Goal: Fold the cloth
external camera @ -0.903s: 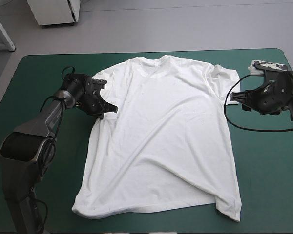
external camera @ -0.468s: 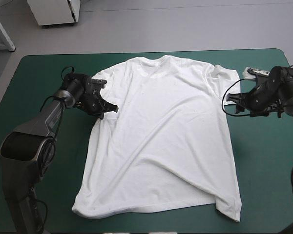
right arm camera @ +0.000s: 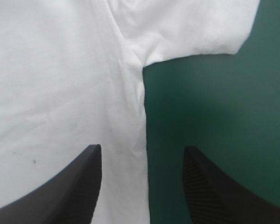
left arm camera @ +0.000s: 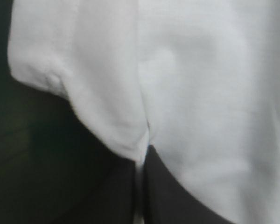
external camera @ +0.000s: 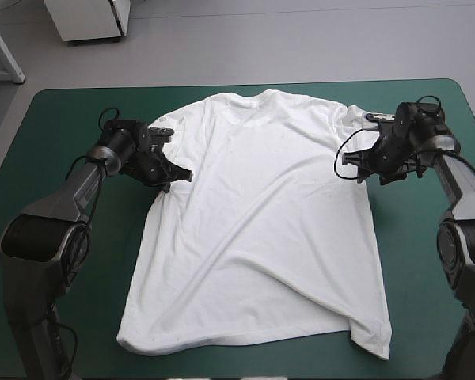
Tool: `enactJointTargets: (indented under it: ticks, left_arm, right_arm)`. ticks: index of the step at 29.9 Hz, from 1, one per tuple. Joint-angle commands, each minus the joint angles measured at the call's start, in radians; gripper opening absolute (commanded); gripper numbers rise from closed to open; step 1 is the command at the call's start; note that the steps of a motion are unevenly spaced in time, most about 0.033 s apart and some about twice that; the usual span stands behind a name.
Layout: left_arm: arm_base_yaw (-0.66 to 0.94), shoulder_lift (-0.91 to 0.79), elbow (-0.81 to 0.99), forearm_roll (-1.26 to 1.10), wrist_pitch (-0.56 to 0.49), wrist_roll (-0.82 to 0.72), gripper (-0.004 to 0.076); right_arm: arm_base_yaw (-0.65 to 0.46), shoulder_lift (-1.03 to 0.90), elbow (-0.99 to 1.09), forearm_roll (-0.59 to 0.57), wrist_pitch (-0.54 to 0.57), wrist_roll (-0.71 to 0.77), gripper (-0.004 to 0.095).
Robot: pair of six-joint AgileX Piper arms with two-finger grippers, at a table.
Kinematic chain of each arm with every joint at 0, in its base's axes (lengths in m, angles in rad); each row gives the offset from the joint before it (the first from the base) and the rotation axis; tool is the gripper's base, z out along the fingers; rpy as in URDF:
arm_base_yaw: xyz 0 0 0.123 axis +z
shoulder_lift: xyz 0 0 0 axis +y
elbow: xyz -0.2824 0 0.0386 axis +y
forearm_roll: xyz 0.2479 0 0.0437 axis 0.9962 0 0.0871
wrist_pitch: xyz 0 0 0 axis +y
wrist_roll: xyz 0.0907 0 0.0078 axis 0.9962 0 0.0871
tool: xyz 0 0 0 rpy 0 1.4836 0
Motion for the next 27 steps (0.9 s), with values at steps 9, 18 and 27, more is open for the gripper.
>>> enactJointTargets:
  ticks: [9, 18, 27]
  left_arm:
    - [-0.003, -0.023, -0.011, -0.053, -0.065, -0.005, -0.0009]
    - [-0.003, -0.030, -0.011, -0.053, -0.052, -0.005, -0.0009]
    - [-0.003, -0.164, -0.063, -0.035, -0.008, 0.012, -0.0009]
  right_arm:
    - [0.080, 0.063, -0.032, -0.098, -0.008, 0.024, 0.0378]
    - [0.081, 0.091, -0.031, -0.069, 0.070, 0.053, -0.0016]
    - [0.081, -0.095, -0.135, -0.104, 0.064, 0.057, -0.0019]
